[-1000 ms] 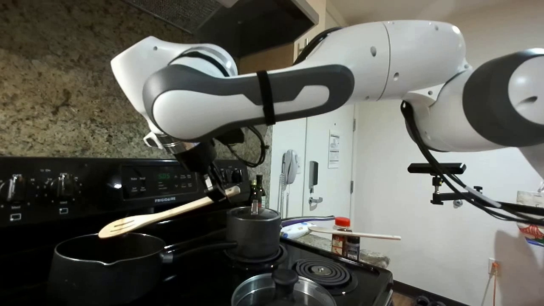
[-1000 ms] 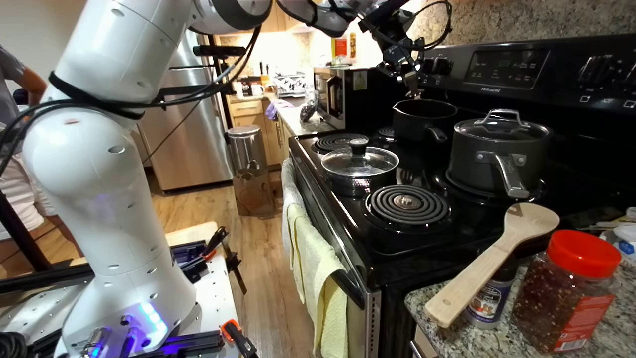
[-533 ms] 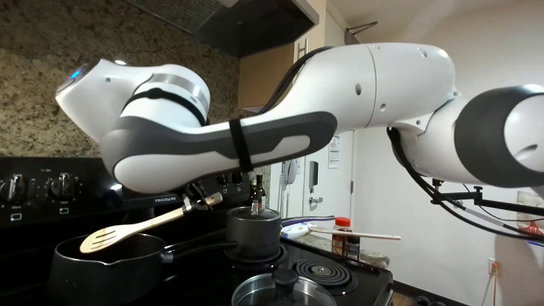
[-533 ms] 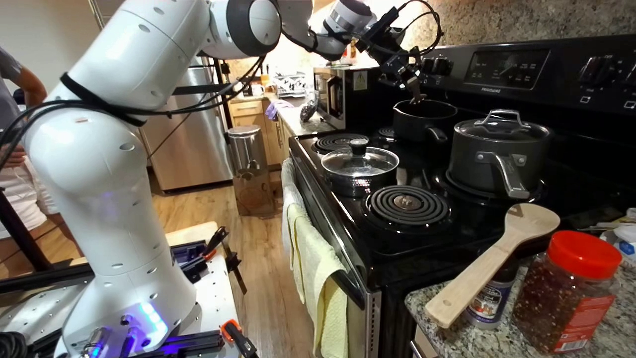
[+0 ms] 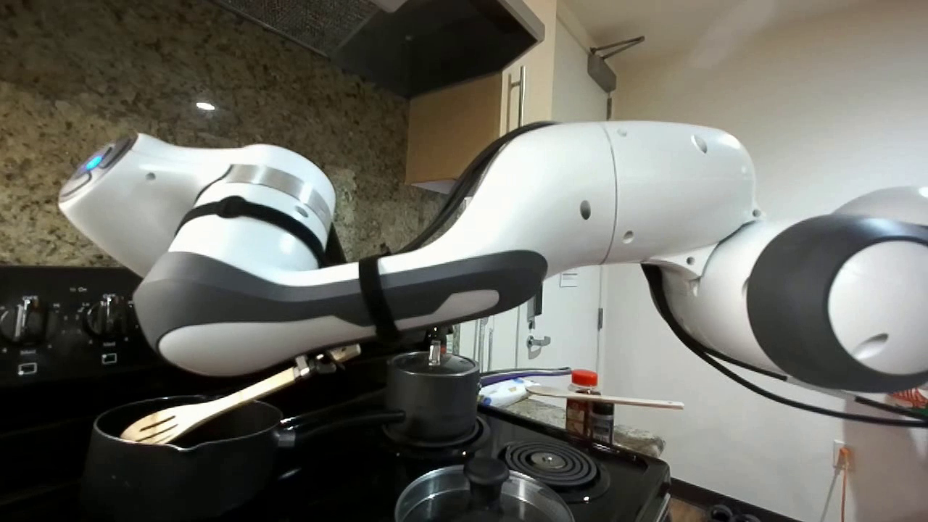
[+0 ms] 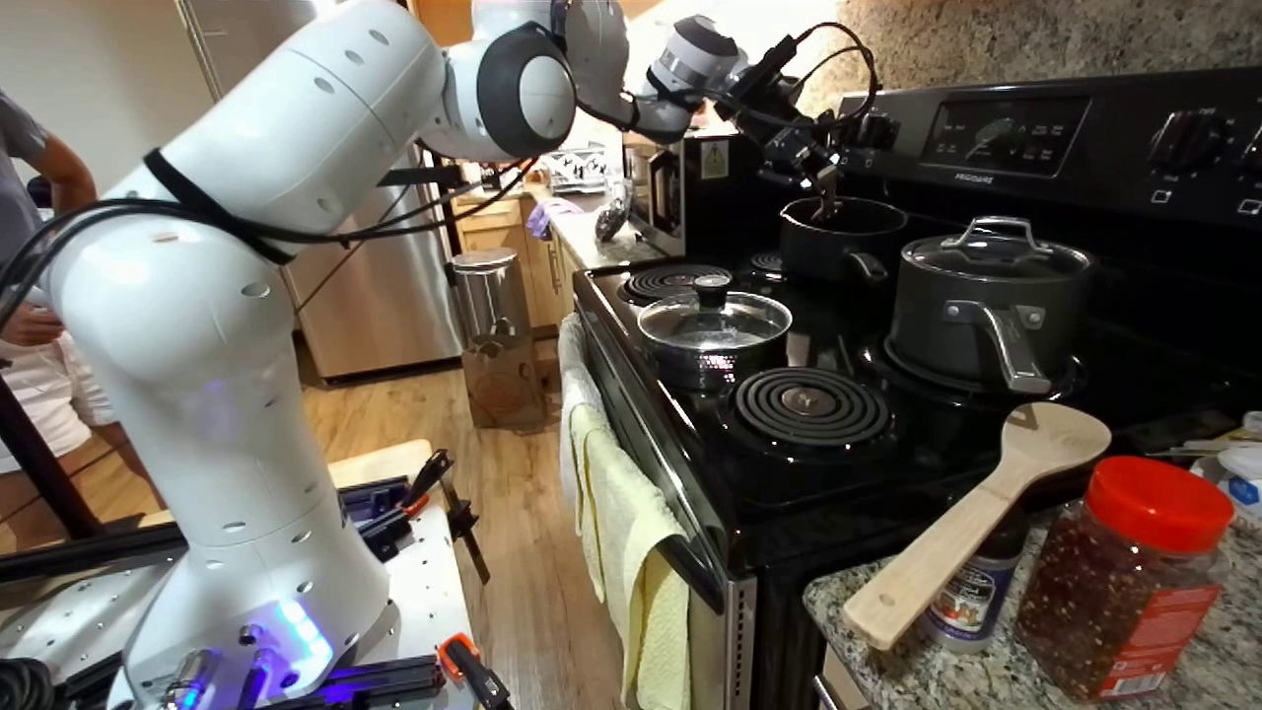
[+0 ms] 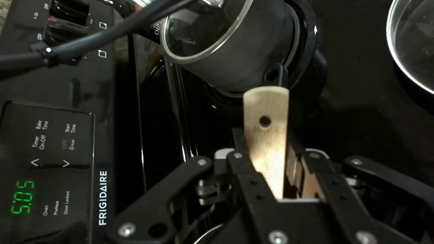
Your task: Remove the wooden spoon from the stove and put it inside the pot on the left side of the stove
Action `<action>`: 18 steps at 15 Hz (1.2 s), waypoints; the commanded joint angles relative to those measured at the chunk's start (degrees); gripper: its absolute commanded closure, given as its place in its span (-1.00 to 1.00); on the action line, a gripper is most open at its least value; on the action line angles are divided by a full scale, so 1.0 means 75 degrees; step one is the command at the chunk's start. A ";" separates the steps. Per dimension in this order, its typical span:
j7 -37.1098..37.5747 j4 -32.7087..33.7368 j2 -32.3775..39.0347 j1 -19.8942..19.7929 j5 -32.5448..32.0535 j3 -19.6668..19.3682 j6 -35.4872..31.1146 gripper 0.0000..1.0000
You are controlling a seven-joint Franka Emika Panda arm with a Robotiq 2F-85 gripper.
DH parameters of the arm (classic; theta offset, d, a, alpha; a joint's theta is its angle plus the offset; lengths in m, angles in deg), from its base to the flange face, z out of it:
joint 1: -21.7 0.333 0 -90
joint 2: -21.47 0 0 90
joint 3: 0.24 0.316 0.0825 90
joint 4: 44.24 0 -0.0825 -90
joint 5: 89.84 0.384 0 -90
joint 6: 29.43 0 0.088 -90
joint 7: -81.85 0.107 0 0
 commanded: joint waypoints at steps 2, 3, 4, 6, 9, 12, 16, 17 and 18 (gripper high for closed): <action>-0.1341 0.0640 0.0188 -0.0194 0.0228 -0.0028 0.0004 0.74; -0.1665 0.0650 0.0187 -0.0225 0.0195 -0.0025 -0.0136 0.74; -0.1990 0.0662 0.0180 -0.0260 0.0235 0.0017 -0.0217 0.74; -0.2615 0.0673 0.0180 -0.0289 0.0279 0.0048 -0.0362 0.74; -0.3564 0.0631 0.0136 -0.0286 0.0353 0.0036 -0.0294 0.74; -0.4327 0.0624 0.0124 -0.0269 0.0346 -0.0028 -0.0139 0.74; -0.4955 0.0891 0.0263 -0.0292 0.0288 0.0018 0.0145 -0.10; -0.5066 0.0912 0.0265 -0.0298 0.0306 0.0029 0.0207 -0.19; -0.5065 0.0773 0.0179 -0.0275 0.0414 -0.0063 0.0167 -0.33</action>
